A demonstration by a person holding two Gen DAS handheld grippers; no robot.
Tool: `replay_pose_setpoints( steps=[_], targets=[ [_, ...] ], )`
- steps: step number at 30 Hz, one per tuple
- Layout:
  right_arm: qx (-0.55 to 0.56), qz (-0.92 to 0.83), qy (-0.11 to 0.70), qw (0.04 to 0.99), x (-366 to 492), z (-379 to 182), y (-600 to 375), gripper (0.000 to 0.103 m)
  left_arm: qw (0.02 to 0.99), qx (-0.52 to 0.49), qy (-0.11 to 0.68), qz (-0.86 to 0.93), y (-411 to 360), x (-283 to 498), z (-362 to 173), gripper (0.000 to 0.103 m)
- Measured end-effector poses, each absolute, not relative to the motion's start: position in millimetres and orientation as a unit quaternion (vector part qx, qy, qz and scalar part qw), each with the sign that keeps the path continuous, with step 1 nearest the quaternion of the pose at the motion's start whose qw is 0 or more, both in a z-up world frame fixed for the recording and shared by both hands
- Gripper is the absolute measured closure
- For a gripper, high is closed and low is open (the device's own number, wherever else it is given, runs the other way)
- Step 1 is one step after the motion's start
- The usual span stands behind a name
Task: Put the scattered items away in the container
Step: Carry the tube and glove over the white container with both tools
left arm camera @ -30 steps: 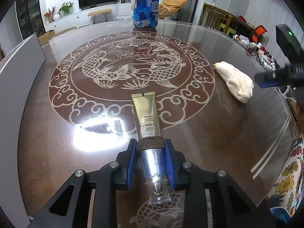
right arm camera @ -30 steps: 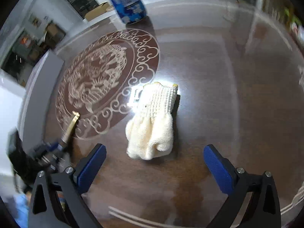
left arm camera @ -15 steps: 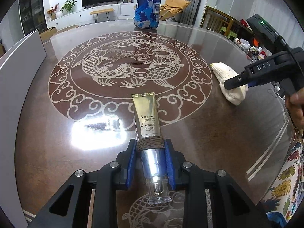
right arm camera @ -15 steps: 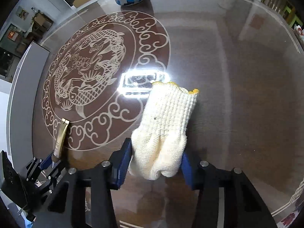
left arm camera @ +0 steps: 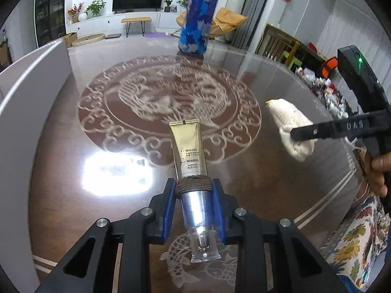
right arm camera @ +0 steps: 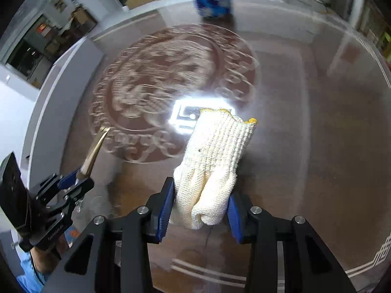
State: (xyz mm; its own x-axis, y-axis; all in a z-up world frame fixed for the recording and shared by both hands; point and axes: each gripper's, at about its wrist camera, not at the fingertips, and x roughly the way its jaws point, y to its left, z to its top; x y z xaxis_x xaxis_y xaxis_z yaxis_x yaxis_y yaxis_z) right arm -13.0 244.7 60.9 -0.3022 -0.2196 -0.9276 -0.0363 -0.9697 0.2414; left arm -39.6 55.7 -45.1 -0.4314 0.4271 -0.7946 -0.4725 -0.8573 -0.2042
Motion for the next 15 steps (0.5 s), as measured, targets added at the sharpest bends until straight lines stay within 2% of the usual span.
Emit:
replay_pose_setpoints(
  steps=[9,15],
  targets=[
    [0.537,-0.826,-0.029,0.170,-62.9,139.4,106.7,0.062,0.216,-0.403,-0.027,0.889,-56.9,-76.5,48.7,0.075],
    [0.491,-0.833,0.009,0.256,-106.9,173.8,-11.0,0.062,0.125,-0.398,-0.051,0.907,-166.4,-114.5,71.9,0.075]
  ],
)
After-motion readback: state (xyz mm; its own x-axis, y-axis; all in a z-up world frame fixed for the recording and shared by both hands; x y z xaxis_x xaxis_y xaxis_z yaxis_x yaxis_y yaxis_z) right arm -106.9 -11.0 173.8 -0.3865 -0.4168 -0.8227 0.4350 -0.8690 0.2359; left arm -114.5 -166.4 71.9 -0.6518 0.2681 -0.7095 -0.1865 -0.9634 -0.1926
